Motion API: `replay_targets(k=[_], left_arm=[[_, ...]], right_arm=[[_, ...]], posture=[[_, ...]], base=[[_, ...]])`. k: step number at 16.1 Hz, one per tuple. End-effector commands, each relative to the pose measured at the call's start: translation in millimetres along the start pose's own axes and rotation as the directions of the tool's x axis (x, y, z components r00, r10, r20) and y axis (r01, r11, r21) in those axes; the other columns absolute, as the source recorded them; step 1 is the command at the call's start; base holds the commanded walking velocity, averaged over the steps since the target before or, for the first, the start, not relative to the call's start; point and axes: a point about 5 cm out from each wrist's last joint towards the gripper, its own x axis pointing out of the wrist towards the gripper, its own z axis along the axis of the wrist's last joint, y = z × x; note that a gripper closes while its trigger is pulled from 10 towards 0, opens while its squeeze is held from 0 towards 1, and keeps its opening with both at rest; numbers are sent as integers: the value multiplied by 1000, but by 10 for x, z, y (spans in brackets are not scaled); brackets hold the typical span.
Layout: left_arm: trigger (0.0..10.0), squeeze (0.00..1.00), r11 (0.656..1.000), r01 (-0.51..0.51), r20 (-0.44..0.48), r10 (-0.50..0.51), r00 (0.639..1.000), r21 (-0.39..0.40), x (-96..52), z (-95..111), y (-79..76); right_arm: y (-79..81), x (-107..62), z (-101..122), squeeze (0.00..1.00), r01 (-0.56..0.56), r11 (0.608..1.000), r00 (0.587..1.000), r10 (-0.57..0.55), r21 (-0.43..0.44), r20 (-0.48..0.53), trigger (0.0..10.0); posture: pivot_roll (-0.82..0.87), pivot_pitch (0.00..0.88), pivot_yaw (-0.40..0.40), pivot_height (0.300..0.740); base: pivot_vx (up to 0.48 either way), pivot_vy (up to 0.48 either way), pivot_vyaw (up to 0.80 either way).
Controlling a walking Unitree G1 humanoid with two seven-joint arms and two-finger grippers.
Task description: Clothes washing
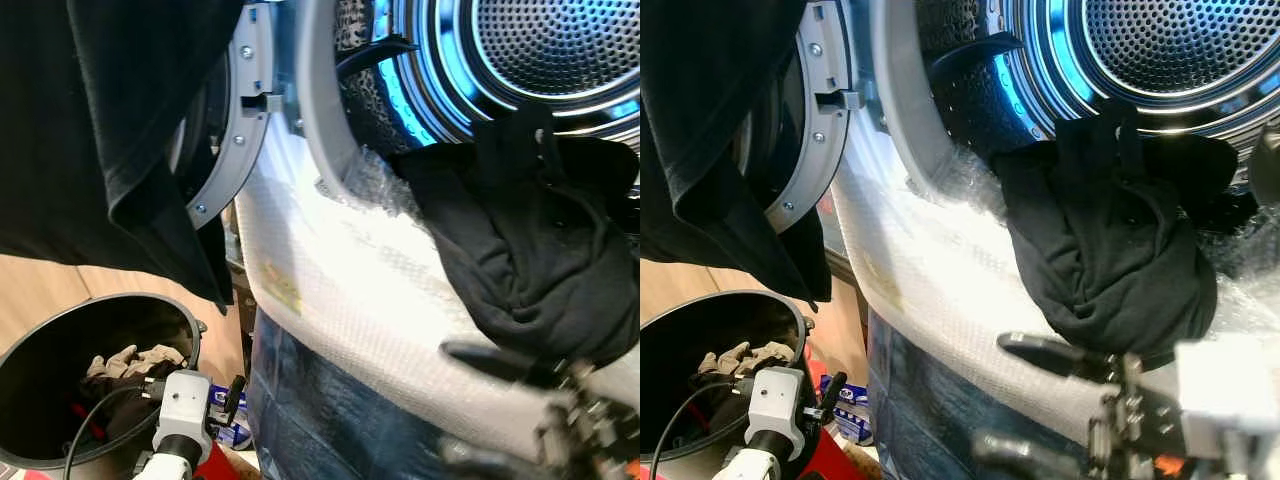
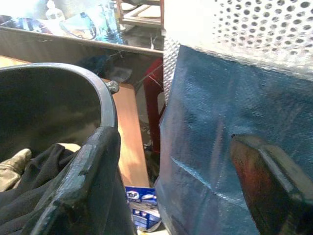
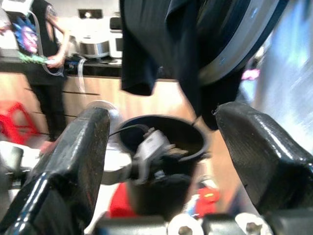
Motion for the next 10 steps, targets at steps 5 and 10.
replay_targets(k=[5,10], left_arm=[[10000,0,999,-29,-61,26,998,-43,-41,-204,41],[10000,0,997,-52,-60,49,997,-51,-45,-280,98]], right_arm=[[-442,118,484,0,351,916,925,-307,-196,224,10000],[-341,227,270,0,298,915,955,-283,-271,92,10000]], posture=[[-93,55,-47,740],[-86,54,-47,740]], base=[[0,0,0],[0,0,0]])
